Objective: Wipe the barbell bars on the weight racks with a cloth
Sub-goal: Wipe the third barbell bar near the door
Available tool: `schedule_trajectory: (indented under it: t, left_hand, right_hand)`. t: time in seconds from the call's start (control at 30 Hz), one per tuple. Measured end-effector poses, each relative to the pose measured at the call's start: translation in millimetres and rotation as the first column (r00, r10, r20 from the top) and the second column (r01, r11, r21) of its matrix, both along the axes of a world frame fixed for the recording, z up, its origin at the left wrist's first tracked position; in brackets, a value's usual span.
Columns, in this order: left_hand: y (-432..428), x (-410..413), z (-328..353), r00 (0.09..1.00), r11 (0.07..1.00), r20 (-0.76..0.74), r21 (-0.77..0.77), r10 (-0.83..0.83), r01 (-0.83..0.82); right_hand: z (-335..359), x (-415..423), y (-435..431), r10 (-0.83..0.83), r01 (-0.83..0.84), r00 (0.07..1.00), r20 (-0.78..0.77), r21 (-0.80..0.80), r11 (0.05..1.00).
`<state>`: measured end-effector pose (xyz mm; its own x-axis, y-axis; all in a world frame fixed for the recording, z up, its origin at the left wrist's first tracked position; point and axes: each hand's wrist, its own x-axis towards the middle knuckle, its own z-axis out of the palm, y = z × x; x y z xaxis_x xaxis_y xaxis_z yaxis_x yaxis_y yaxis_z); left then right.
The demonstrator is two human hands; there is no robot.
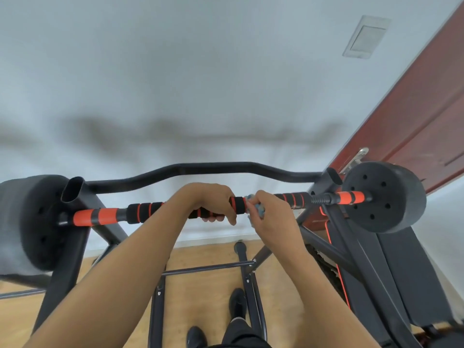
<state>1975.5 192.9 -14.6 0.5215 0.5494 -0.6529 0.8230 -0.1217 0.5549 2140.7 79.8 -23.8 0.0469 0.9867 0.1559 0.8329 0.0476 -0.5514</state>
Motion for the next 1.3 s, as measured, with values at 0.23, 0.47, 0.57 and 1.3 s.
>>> schedule_trajectory:
  t: [0.23, 0.47, 0.57, 1.3]
  left_hand:
    - [-50, 10, -14, 0.977, 0.607, -0.199, 0.786, 0.077, 0.112]
    - [-49, 15, -25, 0.968, 0.521, -0.209, 0.847, 0.14, 0.108]
    - [-30, 17, -17, 0.972, 0.743, -0.216, 0.665, 0.096, 0.074]
    - [-29, 21, -19, 0.98, 0.746, -0.196, 0.657, 0.032, 0.107]
  right_hand:
    - [17, 13, 22, -0.065, 0.06, 0.994, -0.09, -0.056, 0.997]
    - [0, -5, 18, -0.004, 0.004, 0.99, 0.14, 0.001, 1.0]
    - [-7, -7, 6, 0.003, -0.005, 0.997, 0.074, 0.019, 1.0]
    - [-18, -9, 8, -0.035, 0.038, 0.999, -0.034, 0.074, 0.997]
